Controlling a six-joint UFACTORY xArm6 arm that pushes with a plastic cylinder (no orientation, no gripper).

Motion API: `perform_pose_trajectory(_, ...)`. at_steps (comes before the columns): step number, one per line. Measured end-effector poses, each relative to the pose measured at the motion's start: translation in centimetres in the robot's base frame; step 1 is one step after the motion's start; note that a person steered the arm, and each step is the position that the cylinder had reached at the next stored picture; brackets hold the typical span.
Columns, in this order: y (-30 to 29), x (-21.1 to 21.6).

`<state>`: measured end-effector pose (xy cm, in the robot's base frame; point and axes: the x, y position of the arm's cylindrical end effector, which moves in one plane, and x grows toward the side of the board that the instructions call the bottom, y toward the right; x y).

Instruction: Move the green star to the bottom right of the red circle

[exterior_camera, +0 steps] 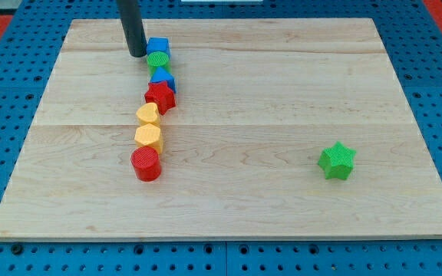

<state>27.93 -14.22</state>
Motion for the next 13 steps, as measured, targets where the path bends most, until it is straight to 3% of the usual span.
perform_pose_trajectory(1, -1.2, -0.3)
perform_pose_trajectory(2, -4.3, -4.3)
perform_pose_trajectory(3, 1.7, -8.8)
perform_pose_trajectory(4, 13.3, -6.8)
perform_pose_trajectory(5, 22.7, -0.6)
perform_pose_trajectory(6, 26.5, 9.6)
perform_pose_trajectory(7, 35.6, 13.7)
perform_pose_trajectory(8, 36.2, 20.4)
perform_pose_trajectory(9, 31.0, 24.9)
perform_pose_trajectory(10, 24.8, 25.4)
perform_pose_trajectory(11, 26.6, 22.3)
perform_pose_trajectory(12, 22.2, 21.7)
perform_pose_trajectory(13, 22.1, 20.2)
